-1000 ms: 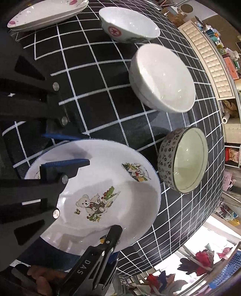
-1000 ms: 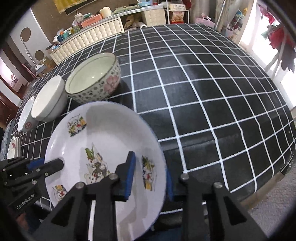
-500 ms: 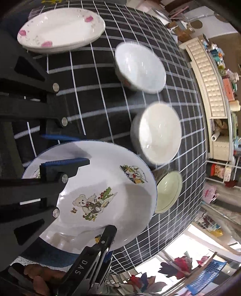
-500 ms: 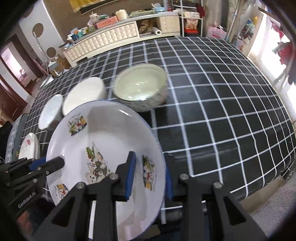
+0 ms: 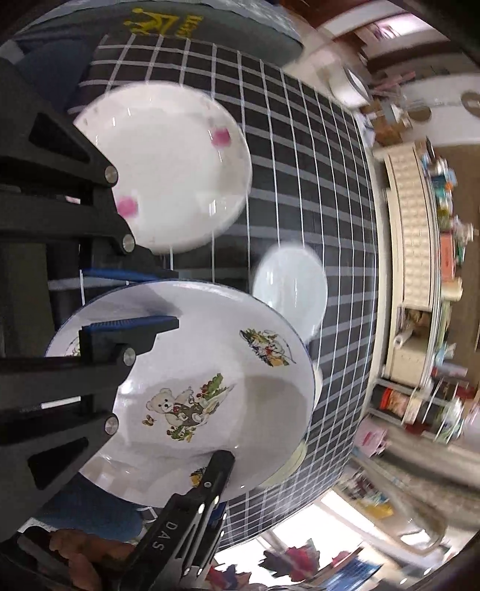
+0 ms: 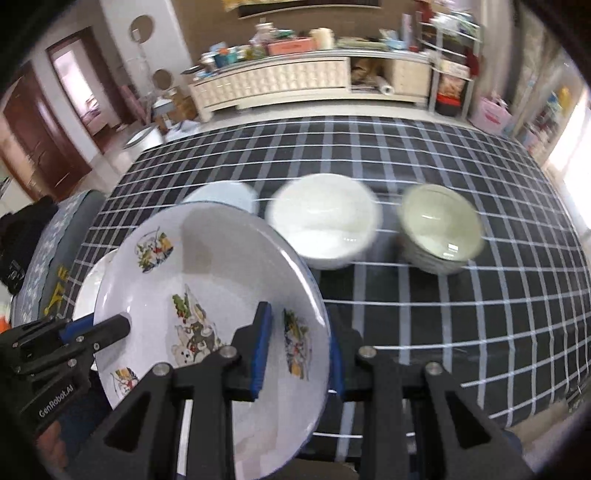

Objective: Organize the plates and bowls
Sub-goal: 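Carry the cartoon-print plate onto the pink-petal plate and open the left gripper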

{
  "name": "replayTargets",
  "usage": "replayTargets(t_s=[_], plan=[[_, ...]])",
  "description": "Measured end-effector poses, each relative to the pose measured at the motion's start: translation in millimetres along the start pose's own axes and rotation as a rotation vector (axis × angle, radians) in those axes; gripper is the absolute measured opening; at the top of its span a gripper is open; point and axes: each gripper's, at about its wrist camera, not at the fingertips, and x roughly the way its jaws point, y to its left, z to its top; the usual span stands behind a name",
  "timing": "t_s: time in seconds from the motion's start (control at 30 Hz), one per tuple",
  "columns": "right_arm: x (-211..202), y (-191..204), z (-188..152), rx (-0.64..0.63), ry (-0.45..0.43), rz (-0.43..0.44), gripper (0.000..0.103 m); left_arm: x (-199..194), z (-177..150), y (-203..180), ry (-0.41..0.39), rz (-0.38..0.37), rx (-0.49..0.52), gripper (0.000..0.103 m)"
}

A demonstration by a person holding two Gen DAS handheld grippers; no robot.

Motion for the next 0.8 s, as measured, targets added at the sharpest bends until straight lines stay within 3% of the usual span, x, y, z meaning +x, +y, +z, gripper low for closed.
replayTargets(t_s=[0.4,0.8], plan=[[34.5,108.2,14.3,-0.150,0.051,0.083,0.033,-17.8,-20.8,105.5,-0.008,0.072,-0.155,0.015],[70.5,169.3,14.1,-0.244,0.124,0.088,0.033,-4.7,-38.0,164.8,0.031,0.100,-0.246,0.015]])
